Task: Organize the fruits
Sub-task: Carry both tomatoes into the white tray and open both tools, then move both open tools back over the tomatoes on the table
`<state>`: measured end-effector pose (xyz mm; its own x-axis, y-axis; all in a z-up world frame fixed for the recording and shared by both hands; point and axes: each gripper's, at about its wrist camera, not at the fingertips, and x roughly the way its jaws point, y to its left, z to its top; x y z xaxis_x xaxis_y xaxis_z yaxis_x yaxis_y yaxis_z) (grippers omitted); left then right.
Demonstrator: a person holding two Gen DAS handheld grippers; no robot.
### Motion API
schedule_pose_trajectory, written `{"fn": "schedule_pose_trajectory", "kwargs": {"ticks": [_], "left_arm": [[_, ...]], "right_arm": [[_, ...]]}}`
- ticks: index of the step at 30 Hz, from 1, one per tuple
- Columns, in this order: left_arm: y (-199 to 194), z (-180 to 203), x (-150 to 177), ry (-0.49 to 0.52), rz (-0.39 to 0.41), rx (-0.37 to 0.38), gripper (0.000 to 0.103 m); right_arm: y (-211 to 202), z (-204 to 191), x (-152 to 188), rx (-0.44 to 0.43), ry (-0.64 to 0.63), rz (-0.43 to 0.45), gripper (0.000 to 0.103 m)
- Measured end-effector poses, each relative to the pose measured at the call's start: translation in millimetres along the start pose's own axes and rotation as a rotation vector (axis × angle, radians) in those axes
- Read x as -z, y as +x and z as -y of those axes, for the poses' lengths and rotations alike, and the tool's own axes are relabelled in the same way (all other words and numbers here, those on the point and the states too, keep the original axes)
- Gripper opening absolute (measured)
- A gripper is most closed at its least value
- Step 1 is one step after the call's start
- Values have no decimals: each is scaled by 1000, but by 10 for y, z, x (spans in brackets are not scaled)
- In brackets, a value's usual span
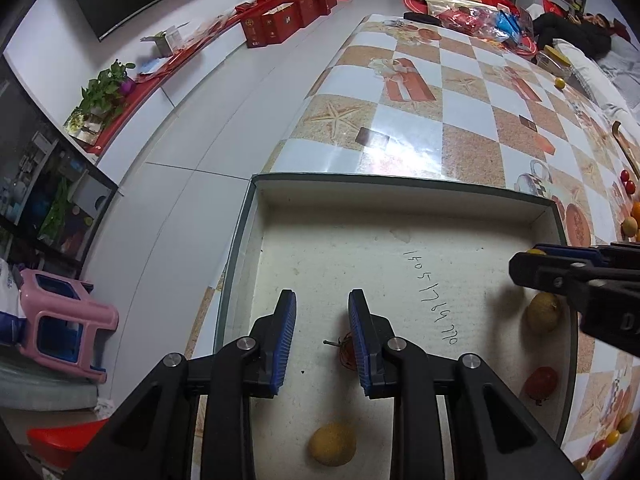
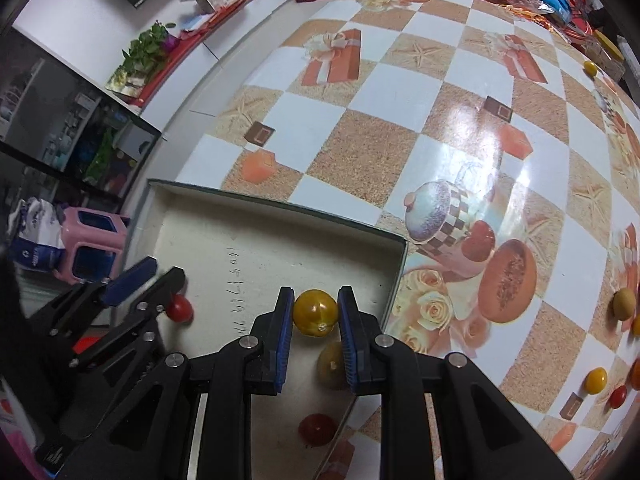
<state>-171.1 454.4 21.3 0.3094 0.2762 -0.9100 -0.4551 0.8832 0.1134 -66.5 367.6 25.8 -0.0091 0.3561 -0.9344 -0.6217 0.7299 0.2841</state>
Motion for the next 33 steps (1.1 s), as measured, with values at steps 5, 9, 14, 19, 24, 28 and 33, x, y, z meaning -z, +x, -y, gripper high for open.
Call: {"fn": "schedule_pose_trajectory", "kwargs": {"ticks": [5,9,14,19,24,28,33], "left_arm": [[-20,35,0,21,10,6,80],[-116,44,30,33,58,-4,86],[-172,38,45,28,58,-5,86],[-294,101,72,30,59,14,86],[-483,293,137,71,62,52,86],[-625,546,202,124,60,90,86],[-756,918,265,198,53,144,86]], "right_arm": [[123,-46,-18,13,-28,-26,30],[56,-54,-37,-24,-21,-2,44],[-230,8,-51,-62,9,87,81],[-491,201,-1,-63,76,131,91],[-698,441,171,-43,140,163,97],[-836,708,393,-23,193,163,97],[-968,1115,836,40,265,142,97]]}}
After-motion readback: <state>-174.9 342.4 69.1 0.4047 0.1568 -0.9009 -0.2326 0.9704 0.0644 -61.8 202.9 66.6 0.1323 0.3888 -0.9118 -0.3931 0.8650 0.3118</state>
